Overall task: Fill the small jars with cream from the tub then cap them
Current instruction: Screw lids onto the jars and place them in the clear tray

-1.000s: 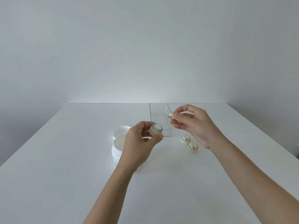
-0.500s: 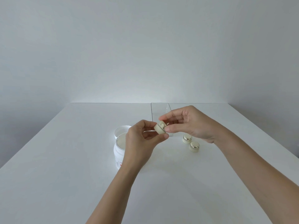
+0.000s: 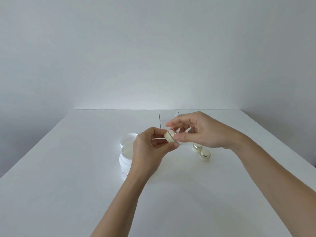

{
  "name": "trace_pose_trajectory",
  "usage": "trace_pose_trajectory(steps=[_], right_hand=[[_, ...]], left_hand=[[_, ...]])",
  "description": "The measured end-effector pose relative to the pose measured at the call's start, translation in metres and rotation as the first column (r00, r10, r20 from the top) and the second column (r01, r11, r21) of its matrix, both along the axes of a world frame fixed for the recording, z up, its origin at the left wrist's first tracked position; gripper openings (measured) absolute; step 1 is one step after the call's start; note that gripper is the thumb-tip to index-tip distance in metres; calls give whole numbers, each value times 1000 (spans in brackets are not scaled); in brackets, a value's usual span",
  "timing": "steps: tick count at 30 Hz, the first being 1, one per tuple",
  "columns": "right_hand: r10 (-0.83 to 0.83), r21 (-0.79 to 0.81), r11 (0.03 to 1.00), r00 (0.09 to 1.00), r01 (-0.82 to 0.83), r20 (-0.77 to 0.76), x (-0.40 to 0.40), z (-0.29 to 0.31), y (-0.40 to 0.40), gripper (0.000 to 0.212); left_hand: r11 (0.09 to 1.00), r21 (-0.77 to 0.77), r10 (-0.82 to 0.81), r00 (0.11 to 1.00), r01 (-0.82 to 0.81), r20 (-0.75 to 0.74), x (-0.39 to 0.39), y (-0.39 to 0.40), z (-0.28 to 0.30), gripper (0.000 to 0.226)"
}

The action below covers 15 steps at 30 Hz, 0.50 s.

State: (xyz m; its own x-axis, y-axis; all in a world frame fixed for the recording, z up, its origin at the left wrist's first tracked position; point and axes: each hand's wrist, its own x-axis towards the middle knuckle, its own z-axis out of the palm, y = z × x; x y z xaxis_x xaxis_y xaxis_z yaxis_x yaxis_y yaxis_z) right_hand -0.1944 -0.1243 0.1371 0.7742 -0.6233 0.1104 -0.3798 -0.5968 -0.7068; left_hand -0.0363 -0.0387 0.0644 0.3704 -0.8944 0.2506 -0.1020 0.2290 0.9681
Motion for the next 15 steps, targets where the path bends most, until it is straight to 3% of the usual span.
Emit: trace_pose_trajectory(steps=[2,5,7,11,13,15], right_hand=[[-24,-55,998,1000,24,3,1,-1,1,13],[-168,-168,973,984,157,-56,7,-7,0,42],[-196,-205,963,978,177,-75,6,-8,-1,47],[-56,-44,997,998,56,-2,-6,-1,-4,28],[-46,-74,996,999,47,8,-6,-4,-5,16],[-130,-151,980,991,127,-13,-3,-8,-6,26]], left_hand=[[1000,2,-9,1000,9,0,-2,0,0,33],[1000,10,-18,1000,18,11,-5,-1,0,34],[1000,18,-8,1000,8,11,-5,-1,0,34],[1000,23,9,1000,-9,6,-3,-1,0,33],[1000,24,2,1000,-2,5,-4,-2,1,34],[1000,29,-8,1000,8,7,-7,-3,1,35]])
